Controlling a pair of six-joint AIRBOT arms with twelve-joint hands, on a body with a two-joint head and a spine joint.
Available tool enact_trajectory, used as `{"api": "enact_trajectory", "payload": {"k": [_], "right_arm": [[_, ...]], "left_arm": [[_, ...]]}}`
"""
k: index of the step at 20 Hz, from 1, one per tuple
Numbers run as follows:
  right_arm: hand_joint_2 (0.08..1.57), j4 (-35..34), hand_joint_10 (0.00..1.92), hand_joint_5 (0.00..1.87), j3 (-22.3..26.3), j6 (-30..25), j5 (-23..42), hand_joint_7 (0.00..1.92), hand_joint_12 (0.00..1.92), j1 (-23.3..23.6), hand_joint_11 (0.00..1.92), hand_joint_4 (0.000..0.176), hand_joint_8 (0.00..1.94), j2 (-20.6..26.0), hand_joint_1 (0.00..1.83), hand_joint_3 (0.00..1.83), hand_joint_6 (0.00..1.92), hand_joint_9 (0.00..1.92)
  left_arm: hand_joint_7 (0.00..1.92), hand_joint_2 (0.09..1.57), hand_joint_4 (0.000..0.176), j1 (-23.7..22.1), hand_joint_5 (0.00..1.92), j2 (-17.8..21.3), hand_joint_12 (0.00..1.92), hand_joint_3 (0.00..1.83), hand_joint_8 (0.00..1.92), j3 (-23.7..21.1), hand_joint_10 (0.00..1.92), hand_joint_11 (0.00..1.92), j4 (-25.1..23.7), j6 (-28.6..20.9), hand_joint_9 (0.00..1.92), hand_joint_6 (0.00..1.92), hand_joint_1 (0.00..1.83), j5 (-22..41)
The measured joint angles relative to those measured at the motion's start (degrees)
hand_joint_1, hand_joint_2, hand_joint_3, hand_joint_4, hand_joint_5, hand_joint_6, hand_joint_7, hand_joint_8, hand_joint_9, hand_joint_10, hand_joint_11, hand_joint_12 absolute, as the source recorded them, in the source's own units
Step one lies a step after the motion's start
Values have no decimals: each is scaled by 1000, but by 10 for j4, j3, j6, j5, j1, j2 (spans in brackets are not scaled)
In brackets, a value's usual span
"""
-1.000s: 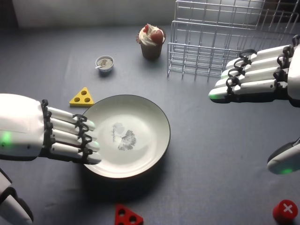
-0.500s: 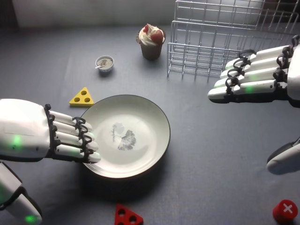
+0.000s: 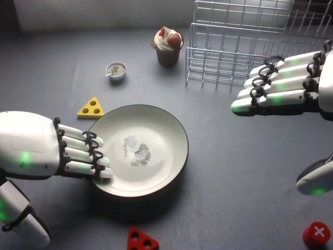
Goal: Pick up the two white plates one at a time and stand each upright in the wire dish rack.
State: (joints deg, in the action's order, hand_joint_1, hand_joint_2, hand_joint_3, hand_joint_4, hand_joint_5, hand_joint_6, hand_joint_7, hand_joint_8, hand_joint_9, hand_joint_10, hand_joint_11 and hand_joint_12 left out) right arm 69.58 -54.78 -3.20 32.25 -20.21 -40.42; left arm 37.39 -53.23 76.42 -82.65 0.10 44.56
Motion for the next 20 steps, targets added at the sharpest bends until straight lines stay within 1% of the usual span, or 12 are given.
{"api": "enact_trajectory", "payload": {"k": [1, 2, 4, 6, 10, 11, 12, 13, 14, 17, 19, 20], "right_arm": [[979, 1, 6, 143, 0, 0, 0, 202, 13, 0, 195, 0, 7, 0, 43, 0, 5, 207], [982, 1, 1, 116, 0, 0, 1, 175, 3, 0, 173, 0, 1, 0, 23, 1, 0, 181], [979, 1, 4, 130, 0, 0, 1, 184, 5, 0, 178, 0, 5, -1, 59, 0, 7, 187], [979, 1, 5, 132, -5, 0, 0, 185, 8, 0, 186, 0, 3, -7, 22, 0, 4, 196], [969, -6, 10, 175, -14, 0, -2, 217, 16, -7, 212, 0, 10, -14, 73, 0, 14, 221], [970, -4, 2, 155, -16, 0, -2, 201, 7, -9, 191, 0, 2, -17, 71, 0, 4, 205], [958, 0, 9, 181, -17, 0, -5, 231, 16, -9, 215, 0, 11, -20, 89, 0, 11, 230], [959, -3, 5, 180, -17, 0, -6, 229, 14, -9, 212, 0, 7, -23, 79, 0, 7, 224], [969, -8, 1, 164, -16, 0, -4, 213, 7, -9, 198, 0, 1, -24, 61, 1, 1, 215], [969, -6, 0, 139, -14, 1, -5, 197, 0, -11, 183, 0, 0, -23, 59, 1, 0, 198], [965, -10, 9, 163, -14, 15, -7, 216, 16, -18, 220, 0, 8, -23, 61, 0, 10, 219], [973, -26, 7, 160, -14, 34, -7, 216, 11, -23, 209, 0, 7, -25, 65, 3, 8, 217]], "left_arm": [[143, 917, 0, 2, 107, -1, 20, 0, 9, 0, 10, 119, 0, 0, 133, 8, 0, -1], [120, 917, 0, 2, 92, -1, 12, 0, 1, 0, 1, 100, -2, 0, 111, 1, 0, -2], [117, 914, 0, 7, 95, -2, 8, 0, 1, 1, 2, 91, -4, 0, 112, 2, 0, -3], [129, 918, 0, 6, 99, -2, 10, 1, 5, 3, 6, 97, -3, 0, 123, 3, 0, -4], [133, 921, 0, 6, 100, -10, 19, 2, 5, 11, 5, 121, -3, 0, 125, 3, 0, -4], [140, 923, 0, 6, 104, -12, 25, 2, 8, 11, 9, 135, -2, 0, 135, 4, 0, -5], [112, 918, 0, 4, 80, -16, 10, 0, 1, 11, 1, 101, -2, 0, 108, 0, 0, -7], [117, 912, 0, -1, 90, -24, 15, 0, 4, 11, 4, 114, 0, 0, 112, 6, 0, -10], [121, 910, 0, -3, 96, -31, 14, 0, 6, 10, 4, 112, 7, 0, 114, 8, 0, -11], [120, 909, 0, -10, 90, -44, 10, 0, 4, 10, 2, 104, 6, -1, 110, 3, 0, -13], [135, 912, 0, -17, 103, -57, 14, 0, 9, 11, 7, 114, 10, 0, 122, 8, 0, -17], [146, 913, 0, -21, 113, -61, 19, 0, 12, 10, 11, 126, 9, 0, 134, 11, 0, -18]]}}
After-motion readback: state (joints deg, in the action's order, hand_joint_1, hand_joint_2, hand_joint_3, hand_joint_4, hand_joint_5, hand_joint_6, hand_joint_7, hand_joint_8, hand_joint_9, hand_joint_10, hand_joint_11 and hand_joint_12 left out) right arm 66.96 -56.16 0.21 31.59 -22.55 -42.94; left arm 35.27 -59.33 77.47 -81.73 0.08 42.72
